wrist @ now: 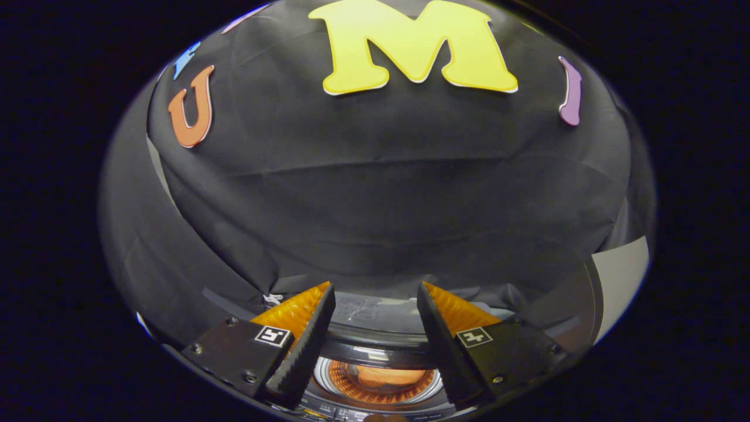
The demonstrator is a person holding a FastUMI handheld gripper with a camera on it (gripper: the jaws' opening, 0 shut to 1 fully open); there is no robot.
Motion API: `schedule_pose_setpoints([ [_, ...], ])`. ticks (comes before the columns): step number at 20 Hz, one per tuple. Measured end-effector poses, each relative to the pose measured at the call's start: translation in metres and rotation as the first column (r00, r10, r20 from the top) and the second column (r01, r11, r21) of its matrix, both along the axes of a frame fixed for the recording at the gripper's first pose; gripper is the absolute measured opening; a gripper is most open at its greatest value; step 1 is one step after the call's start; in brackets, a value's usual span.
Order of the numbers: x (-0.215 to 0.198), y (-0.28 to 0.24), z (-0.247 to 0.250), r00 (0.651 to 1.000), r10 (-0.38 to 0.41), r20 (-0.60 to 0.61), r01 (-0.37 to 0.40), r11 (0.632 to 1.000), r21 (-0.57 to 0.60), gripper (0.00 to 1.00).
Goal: Put the clothes into the washing machine and then close the washing machine lid.
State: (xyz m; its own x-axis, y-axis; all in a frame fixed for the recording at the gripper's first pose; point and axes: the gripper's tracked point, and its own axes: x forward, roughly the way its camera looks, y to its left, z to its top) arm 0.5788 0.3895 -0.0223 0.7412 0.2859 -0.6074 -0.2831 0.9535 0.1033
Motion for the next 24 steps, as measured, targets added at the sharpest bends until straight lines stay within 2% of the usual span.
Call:
schedule_pose_setpoints([
  [24, -0.049, -0.003, -0.016, 0.999, -0.004, 0.052, 0.004, 1.0, 0.016, 0.89],
])
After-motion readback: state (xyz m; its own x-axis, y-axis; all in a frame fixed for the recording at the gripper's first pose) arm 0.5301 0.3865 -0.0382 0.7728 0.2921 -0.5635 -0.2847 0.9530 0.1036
